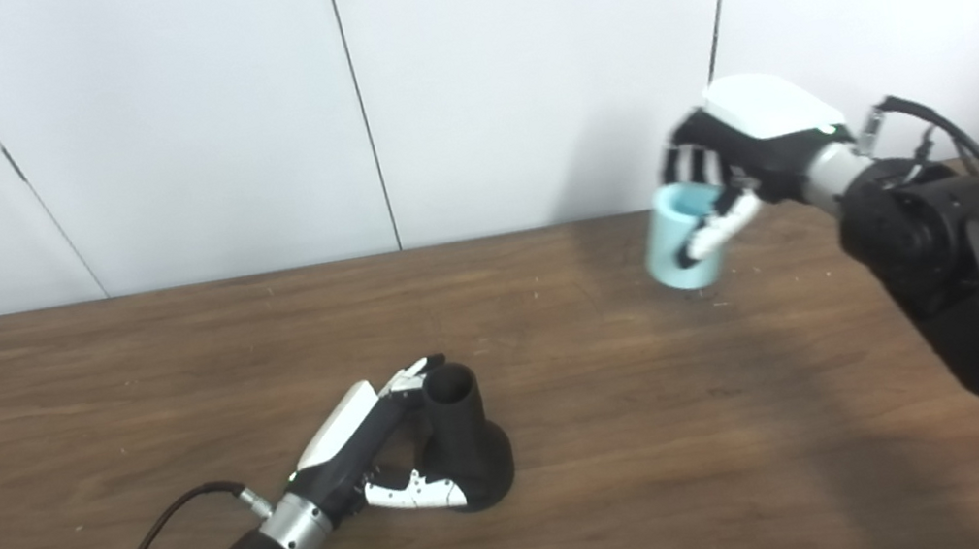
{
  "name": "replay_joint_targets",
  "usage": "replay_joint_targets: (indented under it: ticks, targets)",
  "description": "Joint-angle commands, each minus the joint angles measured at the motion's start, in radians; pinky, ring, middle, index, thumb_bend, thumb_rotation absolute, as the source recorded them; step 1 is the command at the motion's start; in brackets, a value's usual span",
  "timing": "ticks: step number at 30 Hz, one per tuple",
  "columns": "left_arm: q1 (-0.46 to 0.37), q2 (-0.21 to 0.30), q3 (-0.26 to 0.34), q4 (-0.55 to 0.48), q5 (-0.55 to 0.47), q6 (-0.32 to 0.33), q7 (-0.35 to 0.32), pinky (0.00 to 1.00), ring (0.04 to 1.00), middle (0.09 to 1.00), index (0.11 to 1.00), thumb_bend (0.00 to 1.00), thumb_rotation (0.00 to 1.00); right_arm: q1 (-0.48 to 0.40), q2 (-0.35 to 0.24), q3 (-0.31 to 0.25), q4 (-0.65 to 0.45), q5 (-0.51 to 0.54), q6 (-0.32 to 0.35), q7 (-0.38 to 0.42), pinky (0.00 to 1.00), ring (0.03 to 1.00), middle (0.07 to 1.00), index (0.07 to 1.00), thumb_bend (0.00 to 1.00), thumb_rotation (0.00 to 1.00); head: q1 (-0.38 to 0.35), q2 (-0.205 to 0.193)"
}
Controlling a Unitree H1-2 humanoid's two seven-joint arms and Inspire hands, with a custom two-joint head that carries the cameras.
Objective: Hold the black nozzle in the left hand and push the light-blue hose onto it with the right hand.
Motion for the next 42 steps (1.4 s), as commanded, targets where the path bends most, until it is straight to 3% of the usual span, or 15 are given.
replay_joint_targets:
  ticks: [1,9,13,25,42]
  targets:
    - [0.104,0.011,-0.070,0.088,0.073,0.072,-0.095,1.00,0.984,0.827,0.479,0.60,0.40,-0.054,0.003,-0.029,-0.064,0.027,0.008,0.011,0.21,0.276,0.356,0.485,0.51,0.14,0.001,0.002]
    - [0.108,0.011,-0.078,0.090,0.086,0.075,-0.092,1.00,0.984,0.827,0.482,0.60,0.40,-0.069,0.102,-0.033,-0.221,0.109,0.090,0.093,0.19,0.258,0.341,0.483,0.51,0.14,0.002,0.002]
    - [0.105,0.013,-0.083,0.094,0.088,0.074,-0.097,1.00,0.985,0.830,0.481,0.60,0.40,-0.074,0.135,-0.018,-0.261,0.130,0.092,0.123,0.21,0.278,0.355,0.484,0.51,0.14,0.001,0.003]
    - [0.092,0.017,-0.090,0.088,0.094,0.090,-0.104,1.00,0.985,0.814,0.461,0.60,0.40,-0.078,0.163,0.000,-0.318,0.159,0.110,0.175,0.20,0.259,0.340,0.484,0.51,0.13,0.002,0.004]
    - [0.092,0.020,-0.101,0.086,0.100,0.104,-0.114,1.00,0.979,0.792,0.442,0.58,0.37,-0.079,0.182,-0.019,-0.354,0.183,0.158,0.188,0.20,0.260,0.339,0.483,0.51,0.14,-0.001,0.005]
